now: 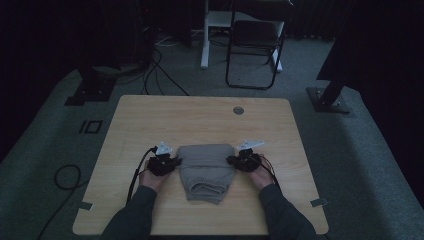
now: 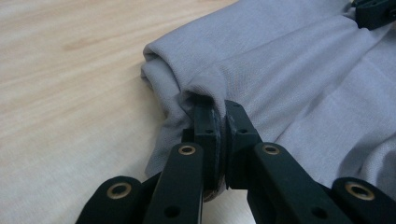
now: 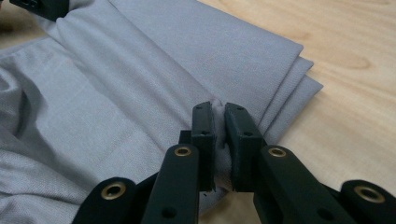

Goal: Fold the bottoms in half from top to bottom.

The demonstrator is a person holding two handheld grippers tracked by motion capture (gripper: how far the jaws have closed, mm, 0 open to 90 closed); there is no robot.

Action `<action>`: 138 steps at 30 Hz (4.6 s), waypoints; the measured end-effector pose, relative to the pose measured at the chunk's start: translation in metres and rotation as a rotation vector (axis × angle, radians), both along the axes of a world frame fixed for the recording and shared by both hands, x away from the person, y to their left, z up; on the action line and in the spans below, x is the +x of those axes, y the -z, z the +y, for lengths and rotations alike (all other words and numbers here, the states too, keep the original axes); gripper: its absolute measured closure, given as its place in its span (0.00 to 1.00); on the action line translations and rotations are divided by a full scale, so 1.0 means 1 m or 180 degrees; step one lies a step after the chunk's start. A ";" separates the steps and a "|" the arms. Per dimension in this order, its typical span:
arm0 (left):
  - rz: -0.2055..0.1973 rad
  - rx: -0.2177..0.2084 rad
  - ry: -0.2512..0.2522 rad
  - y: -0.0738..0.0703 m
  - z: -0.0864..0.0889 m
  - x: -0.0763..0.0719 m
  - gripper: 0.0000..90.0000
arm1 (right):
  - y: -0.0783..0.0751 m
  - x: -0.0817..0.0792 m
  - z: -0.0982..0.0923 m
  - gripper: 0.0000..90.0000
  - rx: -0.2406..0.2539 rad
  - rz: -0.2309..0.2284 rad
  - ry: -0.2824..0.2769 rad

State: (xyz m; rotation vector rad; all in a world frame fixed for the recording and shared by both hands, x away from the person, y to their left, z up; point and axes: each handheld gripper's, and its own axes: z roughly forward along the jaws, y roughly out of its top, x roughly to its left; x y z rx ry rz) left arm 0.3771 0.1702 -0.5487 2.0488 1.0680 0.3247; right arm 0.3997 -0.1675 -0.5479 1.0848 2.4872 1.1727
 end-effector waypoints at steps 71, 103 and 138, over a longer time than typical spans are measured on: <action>-0.0499 -0.0678 0.0072 -0.044 0.036 -0.053 0.74 | -0.045 -0.051 -0.019 0.68 0.0461 -0.0615 -0.0314; 0.0034 -0.0133 0.0339 -0.009 -0.015 -0.032 0.65 | -0.012 -0.044 0.031 0.56 -0.0027 -0.0319 -0.0368; 0.0055 -0.0185 0.0196 0.002 -0.020 -0.024 0.67 | -0.003 -0.028 0.022 0.56 0.0038 -0.0286 -0.0212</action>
